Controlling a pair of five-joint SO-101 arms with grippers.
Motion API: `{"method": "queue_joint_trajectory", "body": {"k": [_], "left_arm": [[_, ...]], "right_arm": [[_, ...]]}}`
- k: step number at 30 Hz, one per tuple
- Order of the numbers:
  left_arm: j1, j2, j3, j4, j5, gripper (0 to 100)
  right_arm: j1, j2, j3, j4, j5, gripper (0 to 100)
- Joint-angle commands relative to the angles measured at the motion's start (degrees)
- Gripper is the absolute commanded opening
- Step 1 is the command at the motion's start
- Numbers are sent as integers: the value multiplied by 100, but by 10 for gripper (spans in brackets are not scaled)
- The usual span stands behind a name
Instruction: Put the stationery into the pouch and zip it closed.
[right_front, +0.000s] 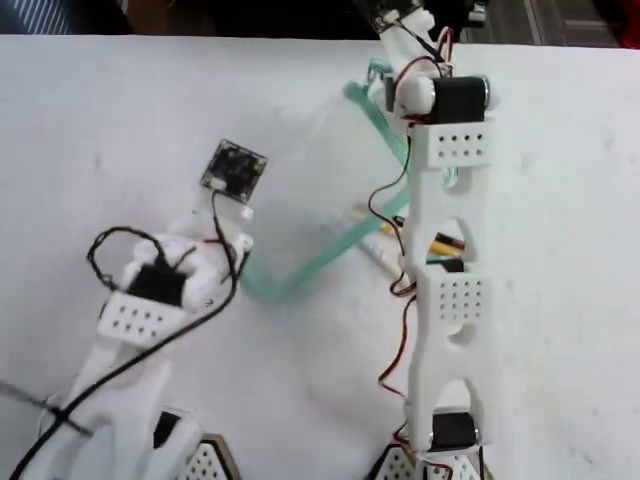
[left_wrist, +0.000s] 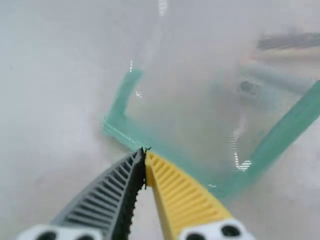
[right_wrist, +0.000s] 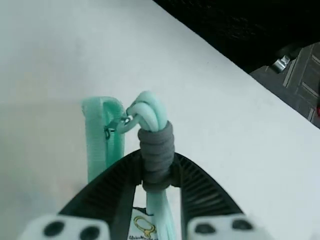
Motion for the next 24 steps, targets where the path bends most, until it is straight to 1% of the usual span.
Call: {"method": "queue_joint_trajectory", "body": {"k": [1,4,6,10,13,16,21,24], "left_arm": [[13,-1323,70,519,141,55],[13,-2387,510,589,167,129],[13,-3116,862,554,167,162],[13,-4400,1407,510,167,165],[13,-5095,1670,519,149,165],[13,-5358,1749,519,149,167],[-4,-5376,1705,527,149,168],[-295,-5385,1556,527,149,168]], "right_arm": [[66,-690,229,189,-237,16],[-57,-1182,1011,189,-255,16],[-180,-1613,1662,180,-255,16],[-505,-2633,2971,163,-220,17],[-734,-3363,3815,154,-211,17],[-971,-3934,4440,154,-202,17],[-1270,-4646,5134,154,-202,17],[-1262,-5015,5503,154,-202,17]]}}
